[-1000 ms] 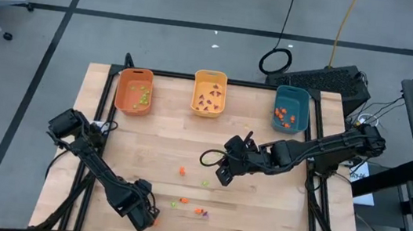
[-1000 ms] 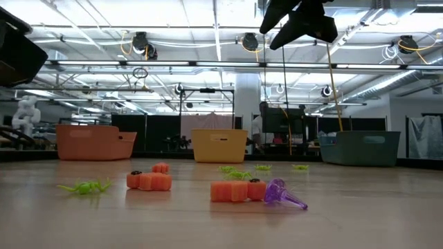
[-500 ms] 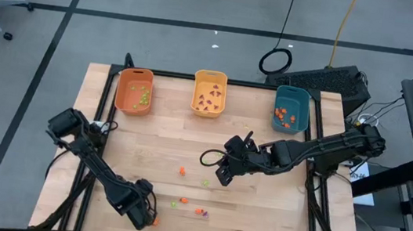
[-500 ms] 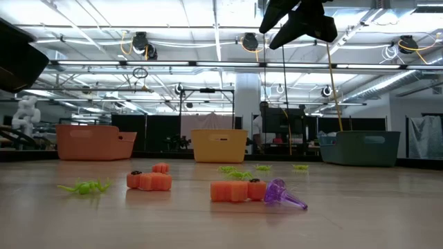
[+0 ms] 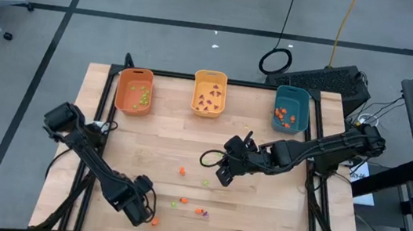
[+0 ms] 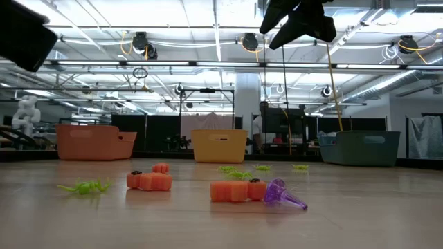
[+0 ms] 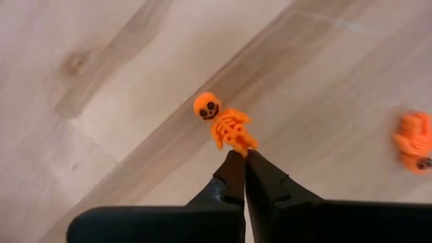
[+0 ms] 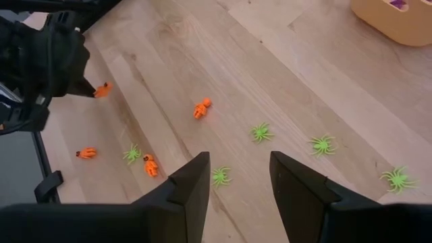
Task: Sort Halloween decoration
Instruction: Put the orange skeleton toy into the blue bin
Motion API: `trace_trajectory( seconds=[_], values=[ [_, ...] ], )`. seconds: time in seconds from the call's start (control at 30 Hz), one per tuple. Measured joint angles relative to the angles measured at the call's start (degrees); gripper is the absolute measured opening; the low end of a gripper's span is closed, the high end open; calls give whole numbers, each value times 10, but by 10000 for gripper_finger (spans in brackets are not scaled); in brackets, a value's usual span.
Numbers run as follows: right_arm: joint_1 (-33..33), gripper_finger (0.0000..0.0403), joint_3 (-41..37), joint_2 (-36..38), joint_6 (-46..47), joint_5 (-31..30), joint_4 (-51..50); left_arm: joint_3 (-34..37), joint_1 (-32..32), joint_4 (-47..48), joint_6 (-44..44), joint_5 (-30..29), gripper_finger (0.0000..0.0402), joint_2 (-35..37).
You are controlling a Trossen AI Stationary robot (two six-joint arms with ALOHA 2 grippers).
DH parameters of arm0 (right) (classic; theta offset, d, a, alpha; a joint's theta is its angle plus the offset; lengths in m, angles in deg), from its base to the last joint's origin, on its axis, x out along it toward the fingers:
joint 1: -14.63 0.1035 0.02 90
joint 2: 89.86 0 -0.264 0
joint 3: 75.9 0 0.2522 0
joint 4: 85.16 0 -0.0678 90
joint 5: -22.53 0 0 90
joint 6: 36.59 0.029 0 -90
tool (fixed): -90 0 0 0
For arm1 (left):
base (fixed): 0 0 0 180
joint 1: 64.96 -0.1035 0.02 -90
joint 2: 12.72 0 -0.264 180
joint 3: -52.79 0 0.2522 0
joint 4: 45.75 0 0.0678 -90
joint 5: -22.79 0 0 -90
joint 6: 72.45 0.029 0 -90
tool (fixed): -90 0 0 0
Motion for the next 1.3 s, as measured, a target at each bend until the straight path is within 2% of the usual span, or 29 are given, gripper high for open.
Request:
trace_trajectory(
  seconds=[0.2,0.3,0.6,0.8,0.9,1.07,1.3],
  values=[
    [0,141,0,0,2,-12,1,0,0,-1,49,-41,0,43],
    [0,141,0,0,5,-12,2,0,0,-9,106,-75,0,71],
    [5,141,0,0,-75,-9,107,-1,0,-85,381,-182,0,156],
    [5,141,0,0,-80,-6,108,-1,0,-147,601,-250,0,202],
    [5,141,0,0,-94,31,108,-1,0,-185,686,-299,0,220],
    [5,141,0,0,-105,80,94,-2,-11,-228,772,-358,0,241],
    [5,141,0,0,-105,82,82,-2,-47,-243,801,-363,0,247]
  ],
)
